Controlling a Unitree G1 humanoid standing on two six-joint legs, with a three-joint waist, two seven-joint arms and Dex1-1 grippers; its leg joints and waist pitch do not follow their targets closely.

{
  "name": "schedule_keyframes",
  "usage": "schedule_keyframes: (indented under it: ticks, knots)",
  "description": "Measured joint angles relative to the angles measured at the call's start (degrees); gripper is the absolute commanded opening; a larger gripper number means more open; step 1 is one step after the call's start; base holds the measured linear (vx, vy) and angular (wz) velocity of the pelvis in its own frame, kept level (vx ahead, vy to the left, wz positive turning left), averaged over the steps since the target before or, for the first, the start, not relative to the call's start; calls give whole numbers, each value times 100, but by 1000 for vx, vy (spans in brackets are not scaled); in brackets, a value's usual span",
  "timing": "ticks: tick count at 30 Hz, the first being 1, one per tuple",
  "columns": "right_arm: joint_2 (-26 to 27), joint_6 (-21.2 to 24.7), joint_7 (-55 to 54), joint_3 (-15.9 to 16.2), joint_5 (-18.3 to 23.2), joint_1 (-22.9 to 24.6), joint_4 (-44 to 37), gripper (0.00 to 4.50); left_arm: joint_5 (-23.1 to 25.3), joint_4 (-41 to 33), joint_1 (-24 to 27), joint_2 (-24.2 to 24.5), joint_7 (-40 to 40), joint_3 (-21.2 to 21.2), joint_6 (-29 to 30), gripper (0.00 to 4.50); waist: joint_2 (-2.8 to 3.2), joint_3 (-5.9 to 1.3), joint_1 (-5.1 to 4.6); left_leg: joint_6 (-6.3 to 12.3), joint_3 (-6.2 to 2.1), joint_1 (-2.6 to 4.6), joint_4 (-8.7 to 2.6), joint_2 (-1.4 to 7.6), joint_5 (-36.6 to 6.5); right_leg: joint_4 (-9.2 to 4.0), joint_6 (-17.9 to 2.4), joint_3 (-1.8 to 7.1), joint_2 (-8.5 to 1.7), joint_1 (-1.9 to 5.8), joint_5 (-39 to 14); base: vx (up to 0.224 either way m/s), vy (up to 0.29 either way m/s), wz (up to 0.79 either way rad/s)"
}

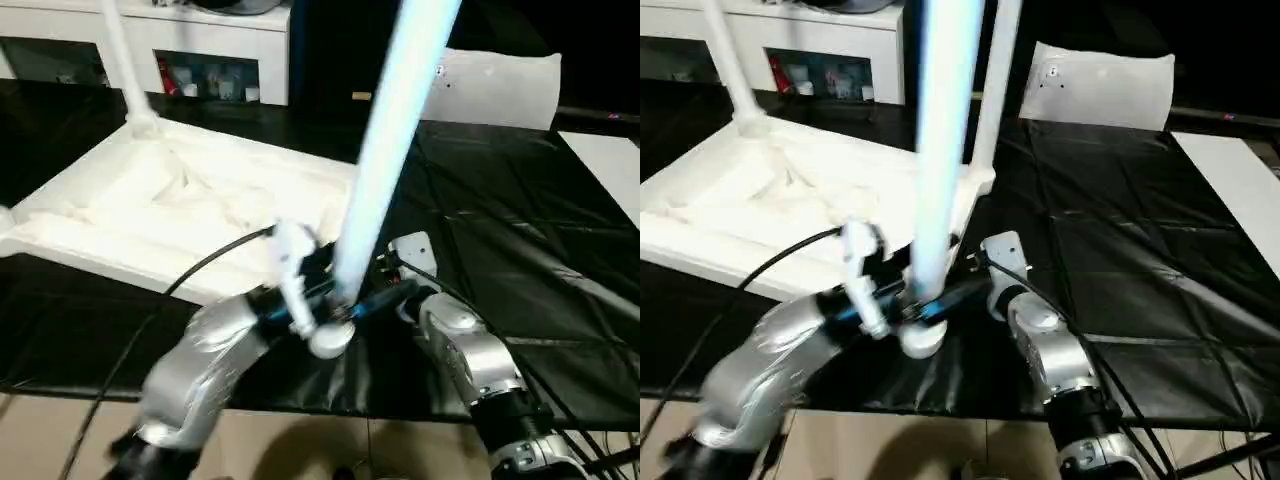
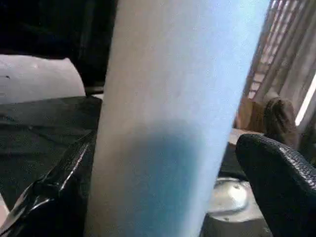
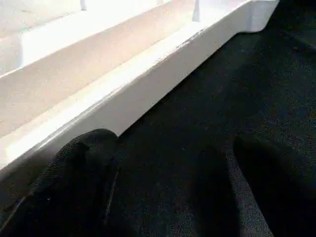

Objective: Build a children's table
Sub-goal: Rotate table base

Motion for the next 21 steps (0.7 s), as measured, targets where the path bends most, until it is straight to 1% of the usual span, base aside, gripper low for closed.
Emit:
schedule_keyframes:
  ticks: [3, 6, 8, 10, 12, 13, 14, 16, 17, 19, 20, 21]
  knots:
    - [-164, -157, 61, -25, 6, 270, -245, 450, 180, 76, -46, 109, 9, -41, -92, 441, 26, 9, 70, 0, 1, 0, -4, 1, 0, -4, 0, 0, 0, 0, -1, 0, 0, 0]
    - [-311, -185, 103, -95, 0, 371, -337, 450, 228, 114, -26, 260, -65, 18, -130, 441, 34, 14, 77, 2, 3, 0, -5, 1, 2, -2, 0, 0, 0, -1, 0, 0, 0, 0]
    - [-441, -158, 337, -176, 132, 540, -700, 450, 176, 123, 22, 550, -456, 22, -168, 441, 37, 12, 87, 3, 4, 5, -11, 2, 2, -3, 2, 0, 0, 1, -2, 0, 0, 0]
    - [-608, -105, 570, -309, 294, 745, -1043, 450, 123, 220, 105, 979, -895, 93, -165, 441, 44, 12, 86, 3, 5, 4, -15, 2, 2, -2, 2, -1, 1, -1, -2, 0, 0, 0]
    - [-768, -74, 724, -399, 364, 875, -1223, 450, 123, 407, 108, 1295, -1204, 141, -183, 415, 45, 12, 92, 4, 5, 6, -16, 2, 4, -2, 2, 0, 1, -1, -2, 0, 0, 0]
    - [-872, -58, 821, -431, 420, 983, -1384, 450, 240, 619, 37, 1530, -1396, 122, -290, 407, 48, 12, 93, 5, 6, 6, -16, 1, 5, -4, 1, 0, 0, 1, -2, 0, 0, 0]
    - [-930, -32, 886, -434, 454, 1044, -1490, 450, 328, 756, -39, 1628, -1489, 80, -340, 407, 47, 12, 100, 7, 6, 6, -15, 1, 7, -3, 1, 0, -1, 1, -2, 0, 0, 0]
    - [-1236, 206, 1270, -375, 624, 1263, -1960, 450, 792, 1343, -380, 2016, -1790, -105, -681, 395, 51, 11, 132, 14, 6, 7, -16, 1, 14, -5, 1, 0, -3, 5, -1, 0, 0, 0]
    - [-1355, 284, 1425, -369, 702, 1333, -2112, 450, 961, 1556, -501, 2126, -1865, -160, -813, 369, 55, 9, 136, 14, 7, 8, -15, 1, 14, -4, 1, 0, -4, 6, -1, 0, 0, 0]
    - [-1543, 364, 1696, -356, 790, 1439, -2341, 450, 1196, 1861, -652, 2259, -1978, -223, -1028, 365, 58, 7, 156, 15, 7, 10, -16, 0, 14, -8, 1, 0, -6, 11, 0, 0, 0, 0]
    - [-1714, 396, 1932, -327, 849, 1548, -2501, 450, 1358, 2173, -841, 2256, -2054, -340, -1212, 350, 60, 7, 171, 15, 9, 8, -16, 0, 14, -9, 1, 0, -7, 9, -1, 0, 0, 0]
    - [-1832, 414, 2111, -310, 907, 1630, -2633, 450, 1475, 2388, -960, 2266, -2103, -414, -1327, 350, 61, 8, 192, 15, 9, 7, -17, 1, 14, -10, 1, 0, -7, 8, 0, 0, 0, 0]
